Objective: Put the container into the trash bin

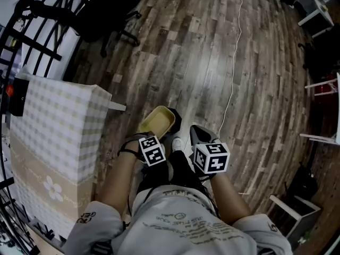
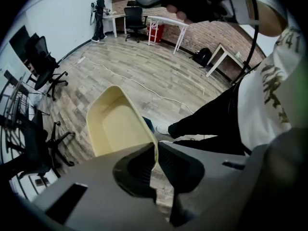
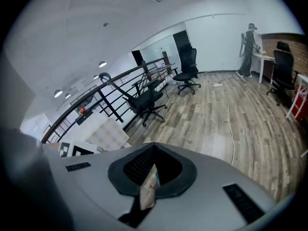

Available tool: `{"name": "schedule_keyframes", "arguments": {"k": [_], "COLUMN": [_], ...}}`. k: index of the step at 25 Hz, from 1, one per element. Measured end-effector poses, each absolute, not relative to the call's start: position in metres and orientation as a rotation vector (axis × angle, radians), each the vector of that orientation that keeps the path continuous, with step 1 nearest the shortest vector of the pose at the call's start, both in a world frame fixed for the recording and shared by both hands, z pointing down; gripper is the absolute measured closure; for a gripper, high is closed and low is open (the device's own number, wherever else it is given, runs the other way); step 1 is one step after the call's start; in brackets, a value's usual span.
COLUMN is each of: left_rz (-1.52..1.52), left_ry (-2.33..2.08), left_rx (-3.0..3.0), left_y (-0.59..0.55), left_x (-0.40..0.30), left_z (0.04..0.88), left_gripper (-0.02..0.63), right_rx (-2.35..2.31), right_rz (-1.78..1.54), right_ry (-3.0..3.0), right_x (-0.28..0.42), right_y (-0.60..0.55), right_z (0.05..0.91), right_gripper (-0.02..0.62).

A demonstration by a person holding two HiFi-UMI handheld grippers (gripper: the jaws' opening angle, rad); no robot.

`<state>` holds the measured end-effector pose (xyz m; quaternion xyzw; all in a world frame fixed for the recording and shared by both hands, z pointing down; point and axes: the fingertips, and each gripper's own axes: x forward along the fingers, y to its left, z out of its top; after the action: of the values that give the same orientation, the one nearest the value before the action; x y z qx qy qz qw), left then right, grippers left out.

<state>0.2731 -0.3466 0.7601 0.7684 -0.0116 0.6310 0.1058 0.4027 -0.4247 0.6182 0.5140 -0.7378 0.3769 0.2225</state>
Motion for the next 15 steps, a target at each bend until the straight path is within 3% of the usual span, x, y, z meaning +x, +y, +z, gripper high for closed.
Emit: {"name": "schedule_keyframes", "arguments": {"k": [15], "left_rz": [1.647], "left_ry": [-0.095], "left_rx": [2.164], "left_y": [-0.34], "left_x": [0.316], "left_z": [1.001], "left_gripper": [0.578], "right_rx": [1.255], "right_rz": [1.21], "right_ry": [-1.84], "right_x": [0.411], "right_y": [-0.426], "right_z": [0.847], "right_gripper": [0.592]}}
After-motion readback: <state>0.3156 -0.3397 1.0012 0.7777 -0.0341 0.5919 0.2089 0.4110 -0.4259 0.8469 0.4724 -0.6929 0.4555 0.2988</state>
